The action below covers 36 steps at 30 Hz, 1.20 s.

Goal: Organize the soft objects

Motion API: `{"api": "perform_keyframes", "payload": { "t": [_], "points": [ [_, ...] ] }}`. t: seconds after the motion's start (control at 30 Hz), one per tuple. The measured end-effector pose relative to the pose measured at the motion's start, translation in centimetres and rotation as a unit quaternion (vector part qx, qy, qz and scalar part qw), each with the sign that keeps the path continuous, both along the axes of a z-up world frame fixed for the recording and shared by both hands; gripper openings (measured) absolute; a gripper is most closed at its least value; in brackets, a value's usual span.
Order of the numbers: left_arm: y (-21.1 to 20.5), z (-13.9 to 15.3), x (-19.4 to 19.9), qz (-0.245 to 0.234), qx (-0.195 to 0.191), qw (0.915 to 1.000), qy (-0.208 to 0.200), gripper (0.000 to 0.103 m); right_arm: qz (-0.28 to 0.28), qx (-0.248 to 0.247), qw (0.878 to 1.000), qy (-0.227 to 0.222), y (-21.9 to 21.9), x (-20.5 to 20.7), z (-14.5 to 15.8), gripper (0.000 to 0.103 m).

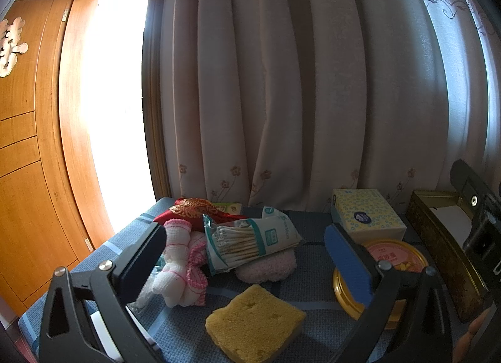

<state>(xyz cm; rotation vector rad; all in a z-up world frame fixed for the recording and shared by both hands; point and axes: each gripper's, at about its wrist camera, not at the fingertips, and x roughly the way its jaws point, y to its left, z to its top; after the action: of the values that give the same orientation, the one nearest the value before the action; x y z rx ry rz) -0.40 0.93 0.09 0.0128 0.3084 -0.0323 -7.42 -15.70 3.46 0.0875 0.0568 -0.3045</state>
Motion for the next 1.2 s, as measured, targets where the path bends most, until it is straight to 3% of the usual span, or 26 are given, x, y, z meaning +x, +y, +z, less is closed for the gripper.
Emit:
{"api": "perform_keyframes", "payload": {
  "t": [0.33, 0.47, 0.63, 0.87, 1.07, 1.2],
  "points": [
    [1.9, -0.7, -1.2, -0.03, -0.016, 0.9982, 0.048, 0.102, 0.033, -0.011, 0.999, -0.002, 1.0, 0.1, 0.1, 0.102],
    [5.7, -1.4, -1.8, -0.005, -0.039, 0.9954, 0.087, 0.102, 0.041, -0.011, 0.999, 0.0, 1.1, 0.1, 0.1, 0.102],
    [9.5, -2.9, -2.1, 0.031, -0.026, 0.9902, 0.134, 0.102, 0.057, -0.001, 0.998, 0.011, 1.0, 0.4, 0.0, 0.102],
    [12.0, -4.7, -1.2, 0.035, -0.046, 0.9817, 0.181, 0.102, 0.103, -0.002, 0.994, 0.024, 1.7, 0.8, -0.2, 0.102],
    [12.2, -6.5, -0.2, 0.043, -0.046, 0.9732, 0.221, 0.09, 0.124, -0.001, 0.991, 0.039, 2.1, 1.3, -0.4, 0.102],
    [12.5, -6.8, -0.5, 0.024, -0.069, 0.9726, 0.221, 0.074, 0.142, 0.008, 0.989, 0.052, 2.2, 1.8, -0.7, 0.102]
  ]
}}
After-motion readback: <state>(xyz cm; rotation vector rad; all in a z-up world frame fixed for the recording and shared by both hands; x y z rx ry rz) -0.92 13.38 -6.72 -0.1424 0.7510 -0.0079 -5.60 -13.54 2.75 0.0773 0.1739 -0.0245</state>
